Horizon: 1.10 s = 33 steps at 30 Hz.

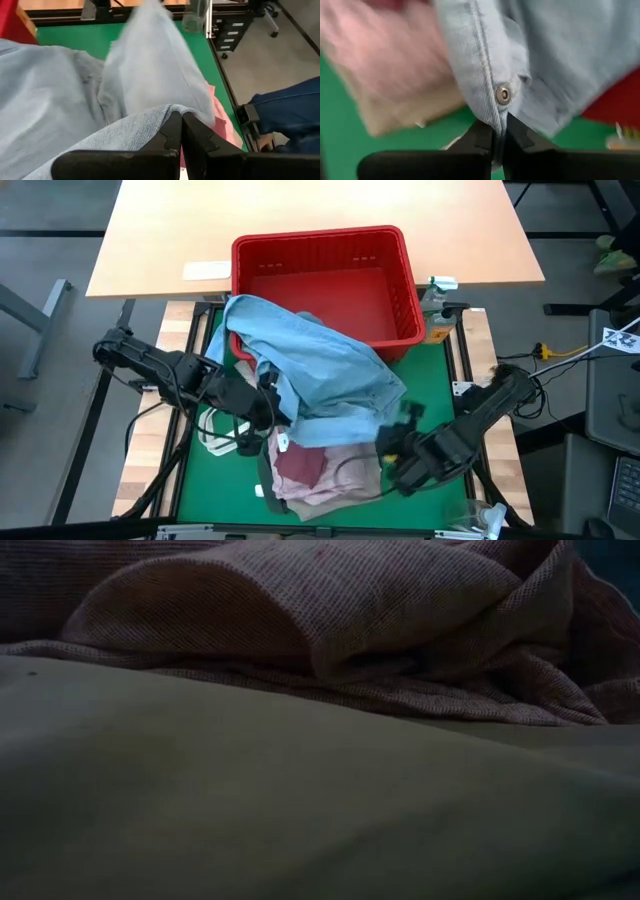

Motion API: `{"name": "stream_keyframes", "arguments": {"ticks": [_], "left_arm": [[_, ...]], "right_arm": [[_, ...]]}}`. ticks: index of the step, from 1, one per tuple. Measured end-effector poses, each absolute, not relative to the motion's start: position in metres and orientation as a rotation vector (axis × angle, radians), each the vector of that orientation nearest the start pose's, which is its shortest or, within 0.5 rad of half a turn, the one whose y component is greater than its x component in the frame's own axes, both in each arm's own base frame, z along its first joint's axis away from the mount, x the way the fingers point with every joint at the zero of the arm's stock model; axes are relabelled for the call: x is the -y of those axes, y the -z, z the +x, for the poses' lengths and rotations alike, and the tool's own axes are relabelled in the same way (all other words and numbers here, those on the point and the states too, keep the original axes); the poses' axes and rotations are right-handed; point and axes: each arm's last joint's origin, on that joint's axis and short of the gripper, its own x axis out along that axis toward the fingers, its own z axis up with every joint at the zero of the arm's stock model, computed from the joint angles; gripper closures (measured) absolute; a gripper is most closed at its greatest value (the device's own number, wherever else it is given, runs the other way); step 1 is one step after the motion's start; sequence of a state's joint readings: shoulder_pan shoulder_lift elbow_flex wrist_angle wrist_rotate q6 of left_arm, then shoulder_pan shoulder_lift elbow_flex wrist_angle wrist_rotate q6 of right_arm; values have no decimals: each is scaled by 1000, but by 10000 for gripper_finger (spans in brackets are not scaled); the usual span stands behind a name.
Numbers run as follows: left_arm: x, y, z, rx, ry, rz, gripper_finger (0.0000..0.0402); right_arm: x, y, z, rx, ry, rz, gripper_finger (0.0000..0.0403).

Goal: Fold laundry
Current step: Fold the blue jeans

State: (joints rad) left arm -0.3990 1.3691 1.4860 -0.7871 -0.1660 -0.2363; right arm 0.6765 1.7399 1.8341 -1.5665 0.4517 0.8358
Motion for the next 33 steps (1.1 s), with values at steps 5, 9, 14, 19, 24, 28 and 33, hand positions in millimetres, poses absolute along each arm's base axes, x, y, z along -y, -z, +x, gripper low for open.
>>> {"name": "stream_keyframes", "arguments": {"ticks": [5, 9, 14, 19, 24, 28, 33], "left_arm": [[118, -388, 271, -611, 147, -89, 401], [134, -377, 300, -536, 199, -120, 401], [145, -372, 331, -373, 250, -156, 401], [156, -361, 343, -375, 304, -212, 401], [173, -345, 348, -428, 358, -232, 401], [182, -345, 342, -441, 385, -222, 401], [185, -351, 328, -471, 386, -203, 401]], "right_arm": [[-148, -336, 185, -1243, 419, 114, 393], [-125, -332, 143, -1293, 433, 227, 397], [-103, -354, 116, -1162, 361, 330, 394], [-93, -362, 105, -1140, 317, 389, 397], [-91, -360, 101, -1182, 296, 411, 399], [-98, -339, 104, -1327, 302, 394, 397], [-108, -309, 98, -1509, 336, 358, 393]]}}
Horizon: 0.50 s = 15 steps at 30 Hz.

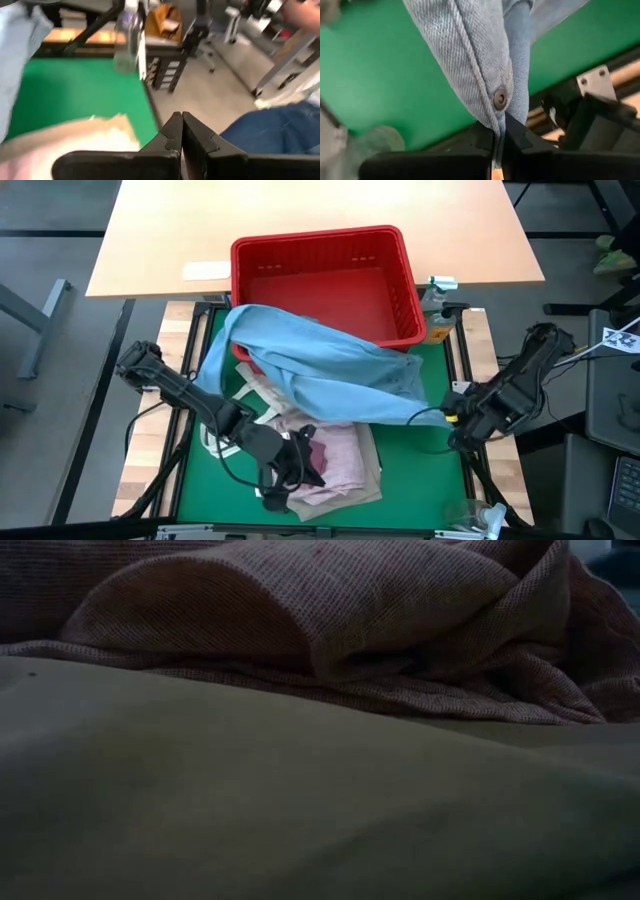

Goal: Fold laundry
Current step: Fold the blue jeans

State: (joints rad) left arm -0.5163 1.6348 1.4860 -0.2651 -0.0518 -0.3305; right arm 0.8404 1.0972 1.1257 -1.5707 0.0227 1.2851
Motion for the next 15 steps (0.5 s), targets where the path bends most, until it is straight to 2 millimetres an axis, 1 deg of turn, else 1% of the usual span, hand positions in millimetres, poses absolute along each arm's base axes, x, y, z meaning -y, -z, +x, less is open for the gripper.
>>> {"name": "stream_keyframes", "arguments": {"ticks": [2, 4, 6, 8, 11, 15], "left_arm": [[182, -352, 320, -519, 345, -176, 401], [176, -350, 312, -576, 261, -135, 401], [168, -349, 304, -620, 162, -85, 401], [159, -351, 297, -647, 80, -44, 401], [147, -354, 287, -677, -35, 17, 401], [132, -357, 277, -706, -143, 82, 401]], "right_arm": [[-115, -299, 92, -1575, 342, 343, 395], [-122, -291, 87, -1660, 360, 352, 397], [-129, -287, 79, -1746, 385, 370, 398], [-136, -285, 71, -1797, 404, 362, 395], [-146, -283, 62, -1807, 407, 341, 390], [-154, -281, 52, -1792, 420, 345, 389]]}}
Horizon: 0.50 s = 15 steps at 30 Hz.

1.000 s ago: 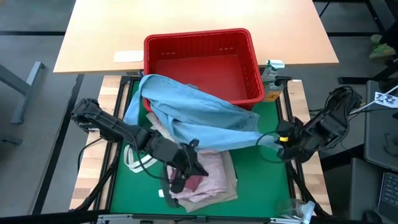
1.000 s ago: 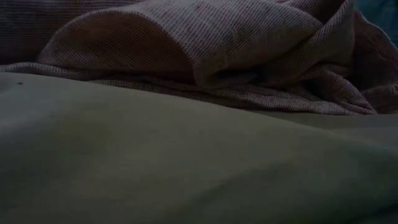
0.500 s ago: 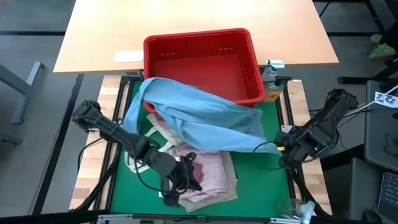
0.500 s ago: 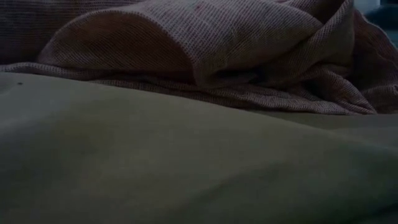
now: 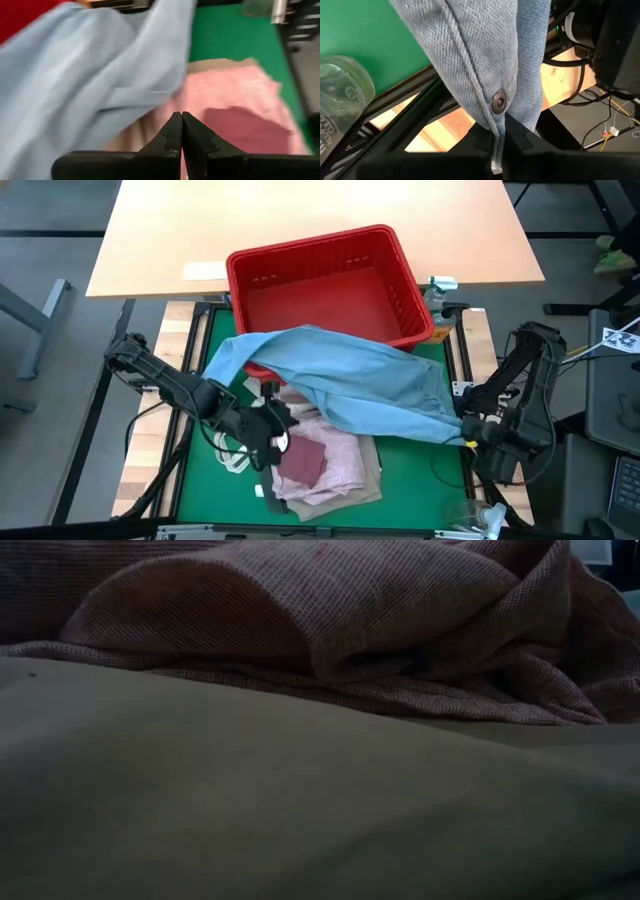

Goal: Fold laundry
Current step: Fold the blue jeans

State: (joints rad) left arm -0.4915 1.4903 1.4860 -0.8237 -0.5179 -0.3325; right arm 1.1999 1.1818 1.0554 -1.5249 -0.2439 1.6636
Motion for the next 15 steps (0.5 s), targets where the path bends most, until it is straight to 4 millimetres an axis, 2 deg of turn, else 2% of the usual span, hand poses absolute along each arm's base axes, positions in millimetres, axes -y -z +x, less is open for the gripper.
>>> {"name": "stream_keyframes", "arguments": {"ticks": [6, 15], "left_arm": [[117, -354, 269, -798, -207, 142, 381], [91, -348, 264, -886, -417, 282, 276]], "right_arm": [[-159, -280, 47, -1755, 420, 362, 387], [-159, -280, 48, -1736, 414, 369, 387]]}}
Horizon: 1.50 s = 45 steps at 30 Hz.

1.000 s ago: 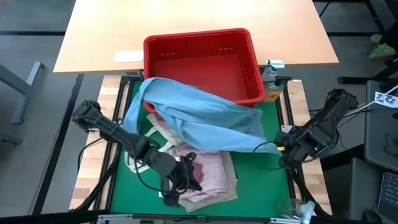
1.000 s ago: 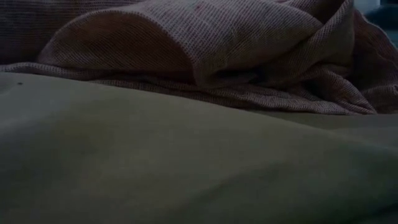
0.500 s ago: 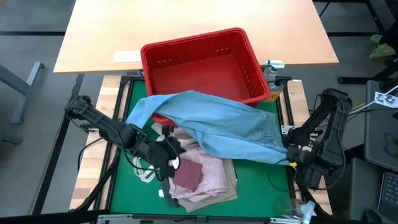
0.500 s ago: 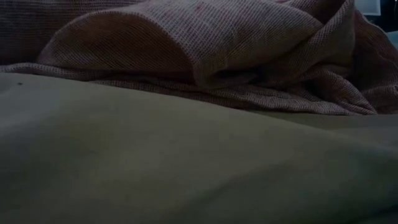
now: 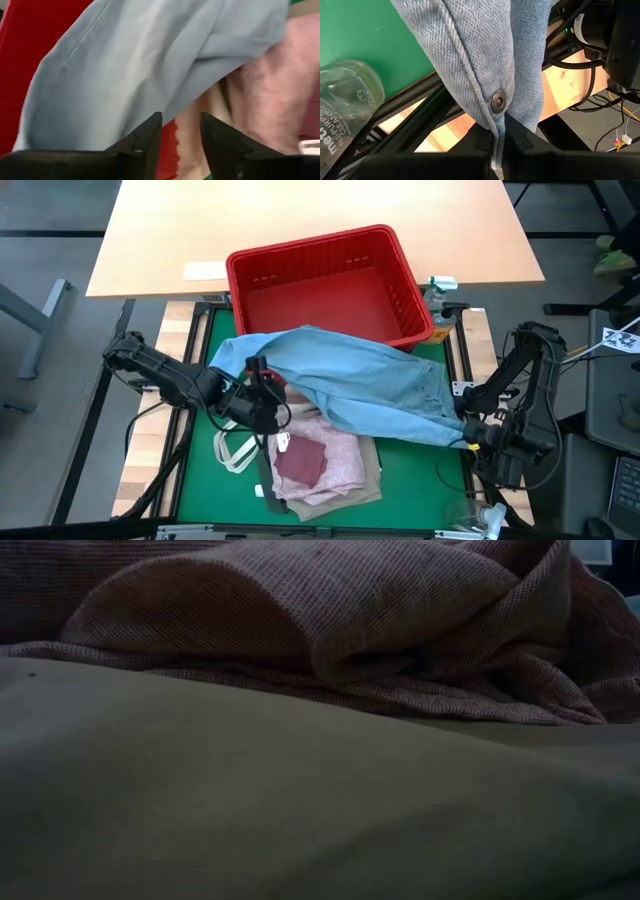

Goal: Fold laundry
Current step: Fold the blue jeans

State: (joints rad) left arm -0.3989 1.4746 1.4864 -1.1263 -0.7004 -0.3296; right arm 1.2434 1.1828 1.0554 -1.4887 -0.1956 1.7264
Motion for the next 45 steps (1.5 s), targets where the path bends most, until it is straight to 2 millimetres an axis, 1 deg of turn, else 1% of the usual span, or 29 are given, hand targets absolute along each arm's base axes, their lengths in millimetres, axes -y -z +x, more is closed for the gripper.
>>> {"name": "stream_keyframes", "arguments": {"ticks": [4, 7, 10, 14, 18, 24, 26, 29, 32, 35, 40, 43, 45], "left_arm": [[85, -347, 264, -920, -409, 296, 252], [85, -343, 270, -964, -323, 222, 249], [88, -333, 276, -1003, -250, 173, 249], [90, -317, 281, -1038, -240, 203, 249], [83, -312, 284, -1046, -280, 230, 249], [61, -314, 289, -1011, -443, 285, 249], [58, -314, 290, -1018, -445, 287, 249], [57, -314, 290, -1025, -431, 283, 249], [61, -322, 287, -1040, -402, 281, 249], [66, -341, 280, -1044, -402, 265, 249], [68, -368, 259, -1091, -495, 131, 249], [70, -372, 246, -1142, -581, 30, 249], [73, -371, 244, -1137, -567, -62, 249]], "right_arm": [[-159, -280, 48, -1735, 413, 367, 387], [-159, -280, 48, -1730, 414, 366, 386], [-159, -280, 49, -1705, 413, 363, 386], [-159, -280, 49, -1691, 414, 361, 386], [-159, -280, 50, -1690, 411, 363, 386], [-159, -280, 50, -1689, 410, 363, 386], [-159, -280, 50, -1689, 408, 365, 386], [-159, -280, 50, -1689, 408, 365, 386], [-160, -280, 50, -1689, 407, 366, 386], [-160, -280, 50, -1689, 407, 365, 386], [-160, -280, 50, -1688, 410, 368, 386], [-160, -280, 50, -1688, 410, 369, 386], [-160, -280, 50, -1688, 410, 369, 386]]}}
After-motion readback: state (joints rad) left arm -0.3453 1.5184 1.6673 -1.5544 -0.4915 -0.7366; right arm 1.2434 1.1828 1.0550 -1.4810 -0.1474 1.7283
